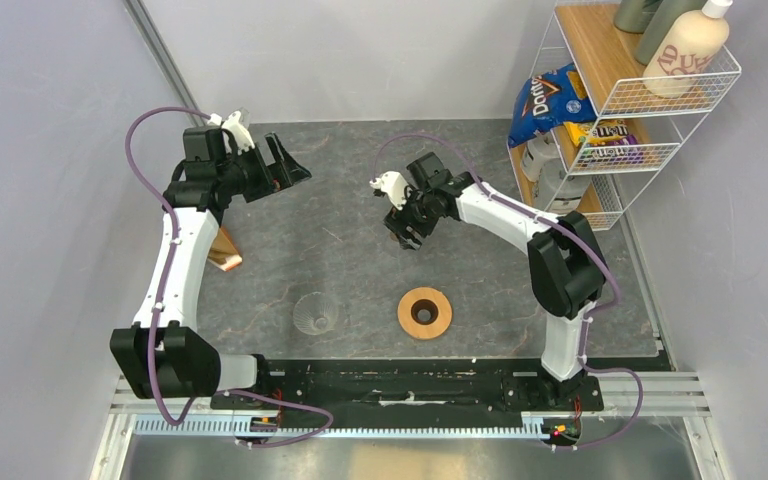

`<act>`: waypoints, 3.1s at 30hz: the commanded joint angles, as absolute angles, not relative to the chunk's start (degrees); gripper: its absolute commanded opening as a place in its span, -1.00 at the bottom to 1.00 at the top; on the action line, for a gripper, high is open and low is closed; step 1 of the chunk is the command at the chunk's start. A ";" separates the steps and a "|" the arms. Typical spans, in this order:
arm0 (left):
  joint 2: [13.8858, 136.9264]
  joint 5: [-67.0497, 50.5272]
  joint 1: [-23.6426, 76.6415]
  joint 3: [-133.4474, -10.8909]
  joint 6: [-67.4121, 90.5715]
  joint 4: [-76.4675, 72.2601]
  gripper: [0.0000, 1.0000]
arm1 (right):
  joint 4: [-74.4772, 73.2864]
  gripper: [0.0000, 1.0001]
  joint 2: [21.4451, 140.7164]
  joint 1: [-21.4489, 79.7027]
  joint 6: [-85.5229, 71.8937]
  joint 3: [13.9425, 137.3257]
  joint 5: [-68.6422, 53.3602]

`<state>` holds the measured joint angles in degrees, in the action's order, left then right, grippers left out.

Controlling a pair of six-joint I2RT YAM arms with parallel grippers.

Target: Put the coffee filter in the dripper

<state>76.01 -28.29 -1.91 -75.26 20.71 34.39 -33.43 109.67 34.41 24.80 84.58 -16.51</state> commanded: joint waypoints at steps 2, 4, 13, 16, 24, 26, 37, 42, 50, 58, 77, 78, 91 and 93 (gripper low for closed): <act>75.27 -28.04 -2.44 -75.49 21.38 33.62 1.00 | -31.43 0.57 111.64 36.19 22.97 88.70 -16.77; 75.42 -28.11 -2.47 -75.41 21.53 33.49 1.00 | -31.11 0.59 112.18 36.61 22.72 89.40 -16.49; 74.70 -29.70 -2.50 -75.06 20.96 33.45 1.00 | -34.10 0.93 109.20 36.65 22.03 92.20 -16.92; 73.89 -29.97 -2.53 -74.41 20.65 33.16 1.00 | -35.85 0.94 106.12 36.58 21.40 92.13 -18.02; 71.99 -39.64 -2.63 -72.77 16.65 35.02 1.00 | -43.57 0.94 95.61 33.66 17.53 90.75 -23.19; 70.10 -47.45 -2.54 -67.59 18.62 31.18 1.00 | -47.04 0.94 91.89 31.71 16.30 88.83 -26.27; 62.23 -51.40 -0.71 -53.91 27.05 18.63 0.89 | -66.70 0.88 86.39 18.03 21.94 75.12 -43.92; 62.71 -50.55 -0.73 -57.12 25.07 19.71 0.86 | -64.60 0.78 92.86 17.90 22.60 72.75 -47.64; 61.94 -49.16 -0.77 -60.71 21.41 23.85 0.82 | -56.67 0.62 103.73 17.87 19.40 72.36 -49.92; 60.22 -48.19 -0.73 -61.04 20.02 25.97 0.83 | -50.17 0.44 109.33 18.31 14.98 70.85 -50.27; 59.36 -47.56 -0.72 -61.66 18.08 29.54 0.80 | -49.98 -0.11 115.16 20.29 14.84 68.32 -55.37; 59.29 -47.59 -0.71 -61.61 18.09 29.58 0.80 | -49.88 -0.18 114.97 20.30 14.85 68.24 -55.37; 59.55 -47.82 -0.77 -61.50 17.53 29.77 0.78 | -58.30 -0.85 106.17 20.13 20.59 67.29 -60.35; 59.57 -47.90 -0.76 -61.52 17.41 29.87 0.78 | -58.17 -0.96 103.80 20.13 19.02 67.48 -61.16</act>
<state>60.88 -47.90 -0.78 -59.46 19.84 30.17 -55.55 109.86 20.10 19.25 67.31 -56.95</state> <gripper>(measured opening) 0.894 0.161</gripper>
